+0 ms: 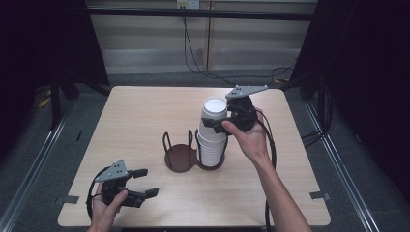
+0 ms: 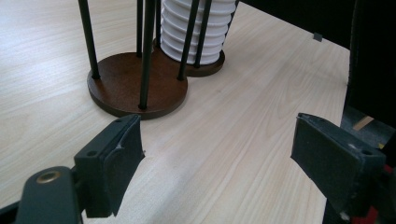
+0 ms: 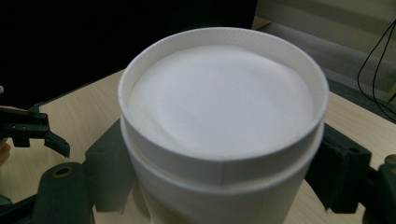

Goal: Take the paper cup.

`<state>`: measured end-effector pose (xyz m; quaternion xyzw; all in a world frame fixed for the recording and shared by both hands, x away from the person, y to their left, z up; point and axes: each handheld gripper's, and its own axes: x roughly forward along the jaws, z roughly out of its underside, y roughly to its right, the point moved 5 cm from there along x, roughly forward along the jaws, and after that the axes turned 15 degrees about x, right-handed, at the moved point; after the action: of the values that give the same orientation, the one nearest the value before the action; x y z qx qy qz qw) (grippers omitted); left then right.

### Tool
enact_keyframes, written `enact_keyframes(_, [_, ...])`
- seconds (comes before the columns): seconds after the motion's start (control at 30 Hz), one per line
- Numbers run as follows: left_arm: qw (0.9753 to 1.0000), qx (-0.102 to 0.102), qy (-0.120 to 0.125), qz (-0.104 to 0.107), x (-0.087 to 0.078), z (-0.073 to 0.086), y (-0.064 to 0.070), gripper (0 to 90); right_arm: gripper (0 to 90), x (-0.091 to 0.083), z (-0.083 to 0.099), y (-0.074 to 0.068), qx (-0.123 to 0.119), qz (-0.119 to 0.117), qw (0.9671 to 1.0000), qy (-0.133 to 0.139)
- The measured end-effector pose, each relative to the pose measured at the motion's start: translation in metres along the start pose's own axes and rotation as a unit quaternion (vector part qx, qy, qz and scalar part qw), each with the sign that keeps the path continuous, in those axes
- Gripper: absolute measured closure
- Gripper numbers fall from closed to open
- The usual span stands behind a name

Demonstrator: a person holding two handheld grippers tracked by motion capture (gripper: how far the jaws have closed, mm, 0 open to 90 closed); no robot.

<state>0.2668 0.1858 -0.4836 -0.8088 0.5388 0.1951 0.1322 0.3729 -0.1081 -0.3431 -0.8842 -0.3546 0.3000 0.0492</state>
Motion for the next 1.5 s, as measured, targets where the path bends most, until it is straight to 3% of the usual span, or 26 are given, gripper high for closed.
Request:
enact_keyframes(0.2, [1.0000,0.002,0.001,0.002,0.000,0.000,0.000,16.2,20.6,-0.007,-0.005,-0.001,0.011,-0.001,0.9996,0.025])
enact_keyframes(0.5, [1.0000,0.001,0.000,0.002,0.001,0.000,0.000,16.2,20.8,-0.014,-0.008,-0.003,0.015,-0.005,0.9990,0.042])
enact_keyframes(0.63, [1.0000,0.000,0.000,0.003,0.001,0.000,0.000,16.2,20.9,-0.020,-0.010,-0.003,0.019,-0.008,0.9975,0.067])
enact_keyframes(0.97, [1.0000,-0.002,0.001,0.003,0.001,0.000,0.000,16.2,21.2,-0.030,-0.013,-0.004,0.029,-0.025,0.9954,0.088])
enact_keyframes(1.5, [1.0000,-0.005,-0.002,0.004,0.001,0.001,0.001,16.2,21.3,-0.043,-0.023,-0.013,0.019,-0.044,0.9915,0.121])
